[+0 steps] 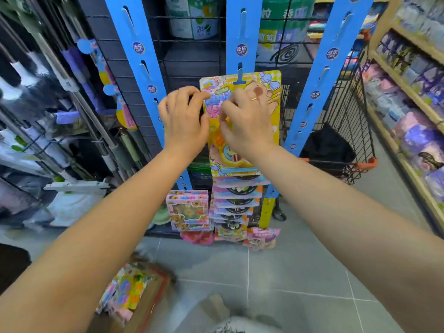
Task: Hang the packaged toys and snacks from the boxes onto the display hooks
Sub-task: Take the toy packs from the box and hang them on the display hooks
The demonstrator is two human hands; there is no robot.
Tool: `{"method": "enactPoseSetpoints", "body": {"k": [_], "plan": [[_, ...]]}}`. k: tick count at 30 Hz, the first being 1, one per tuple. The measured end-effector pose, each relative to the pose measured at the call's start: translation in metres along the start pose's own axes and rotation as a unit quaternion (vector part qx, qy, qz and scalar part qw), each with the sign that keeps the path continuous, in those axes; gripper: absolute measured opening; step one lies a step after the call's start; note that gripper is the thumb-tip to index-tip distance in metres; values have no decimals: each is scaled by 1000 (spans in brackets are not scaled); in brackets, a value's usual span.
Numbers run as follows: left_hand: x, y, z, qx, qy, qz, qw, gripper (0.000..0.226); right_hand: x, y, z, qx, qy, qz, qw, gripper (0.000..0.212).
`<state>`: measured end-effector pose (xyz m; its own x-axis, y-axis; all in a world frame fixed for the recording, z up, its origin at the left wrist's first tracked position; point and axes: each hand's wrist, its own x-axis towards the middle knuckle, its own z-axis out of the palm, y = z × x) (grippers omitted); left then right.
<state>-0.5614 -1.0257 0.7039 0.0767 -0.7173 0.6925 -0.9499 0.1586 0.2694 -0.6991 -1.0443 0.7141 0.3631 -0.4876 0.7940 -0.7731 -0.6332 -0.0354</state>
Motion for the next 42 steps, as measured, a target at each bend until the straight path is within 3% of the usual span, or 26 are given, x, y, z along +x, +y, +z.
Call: {"method": "enactPoseSetpoints", "body": {"k": [5, 10, 17, 20, 24, 29, 38, 42], "plan": [[-83, -63, -29, 51, -128, -152, 979, 31, -33, -65, 43, 43, -88, -75, 992, 3], [-184, -131, -62, 94, -213, -333, 914, 30, -78, -151, 88, 122, -188, -144, 964, 8], [-309, -219, -112, 99, -261, -523, 806, 40, -129, -269, 147, 186, -388, -201, 880, 8], [-356, -259, -124, 70, -258, -606, 750, 34, -144, -314, 179, 190, -469, -214, 835, 21], [-410, -319, -123, 10, -258, -640, 724, 37, -166, -370, 241, 172, -551, -209, 790, 25], [-459, -398, -102, 22, -342, -637, 690, 37, -207, -412, 322, 164, -625, -166, 745, 26], [-605, -492, 22, -15, -423, -655, 626, 33, -343, -437, 458, 90, -787, -137, 596, 26], [-634, -506, 74, -43, -432, -671, 602, 32, -403, -441, 511, 74, -803, -157, 570, 29]]}}
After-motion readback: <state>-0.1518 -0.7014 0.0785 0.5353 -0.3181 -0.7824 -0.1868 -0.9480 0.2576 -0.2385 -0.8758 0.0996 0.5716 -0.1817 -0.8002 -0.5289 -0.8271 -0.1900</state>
